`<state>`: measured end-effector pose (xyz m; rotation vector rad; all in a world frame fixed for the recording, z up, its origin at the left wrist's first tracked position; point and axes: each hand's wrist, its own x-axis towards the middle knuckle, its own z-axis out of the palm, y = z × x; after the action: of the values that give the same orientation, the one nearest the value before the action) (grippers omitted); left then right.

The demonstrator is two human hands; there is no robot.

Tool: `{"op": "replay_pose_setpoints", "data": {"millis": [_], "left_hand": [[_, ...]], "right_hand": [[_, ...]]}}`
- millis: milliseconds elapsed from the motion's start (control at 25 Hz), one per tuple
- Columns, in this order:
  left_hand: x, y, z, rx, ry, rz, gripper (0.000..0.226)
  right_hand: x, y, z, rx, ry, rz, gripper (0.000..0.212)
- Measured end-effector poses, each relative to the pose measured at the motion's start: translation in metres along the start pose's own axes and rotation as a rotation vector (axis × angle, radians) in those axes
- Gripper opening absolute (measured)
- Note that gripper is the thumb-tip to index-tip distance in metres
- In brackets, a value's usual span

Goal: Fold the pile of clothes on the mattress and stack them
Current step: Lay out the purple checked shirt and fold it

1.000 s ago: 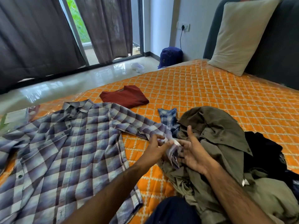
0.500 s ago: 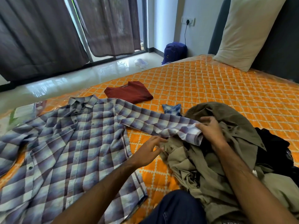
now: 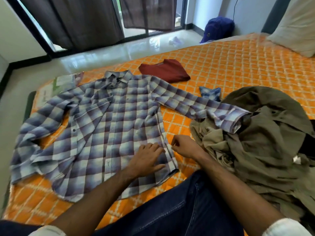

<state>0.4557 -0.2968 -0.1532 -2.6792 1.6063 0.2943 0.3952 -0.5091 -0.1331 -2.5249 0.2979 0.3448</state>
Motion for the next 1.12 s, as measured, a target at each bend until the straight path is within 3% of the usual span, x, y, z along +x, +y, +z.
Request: {"op": "replay_pose_setpoints", "data": {"millis": [120, 320, 440, 520, 600, 720, 880, 1040, 1120], "left_hand": [[0.000, 0.034, -0.002, 0.147, -0.004, 0.114, 0.060], [0.007, 0.053, -0.016, 0.138, 0.076, 0.154, 0.026], [0.003, 0.044, -0.012, 0.105, 0.185, 0.299, 0.025], [0.001, 0.036, -0.011, 0.044, 0.203, 0.379, 0.025], [0.003, 0.031, -0.013, -0.006, 0.168, 0.408, 0.022], [0.012, 0.027, -0.014, -0.111, 0.095, 0.420, 0.025], [0.023, 0.014, -0.012, -0.230, 0.113, 0.278, 0.027], [0.059, -0.023, -0.016, -0.191, 0.241, 0.049, 0.022], [0.087, -0.041, -0.029, -0.231, 0.278, -0.129, 0.023]], "right_hand": [[-0.014, -0.003, 0.009, 0.050, -0.087, 0.030, 0.020], [-0.036, 0.004, 0.007, -0.017, -0.227, -0.082, 0.030], [-0.044, 0.003, 0.012, -0.222, -0.181, -0.210, 0.039], [-0.044, -0.004, 0.012, -0.271, -0.156, -0.278, 0.028], [-0.046, -0.009, 0.011, -0.257, -0.155, -0.271, 0.020], [-0.051, -0.008, 0.010, -0.320, -0.134, -0.202, 0.023], [-0.054, -0.010, 0.013, -0.513, -0.211, -0.141, 0.028], [-0.053, -0.013, 0.019, -0.575, -0.052, -0.311, 0.035], [-0.051, -0.015, 0.019, -0.538, -0.051, -0.410, 0.032]]}}
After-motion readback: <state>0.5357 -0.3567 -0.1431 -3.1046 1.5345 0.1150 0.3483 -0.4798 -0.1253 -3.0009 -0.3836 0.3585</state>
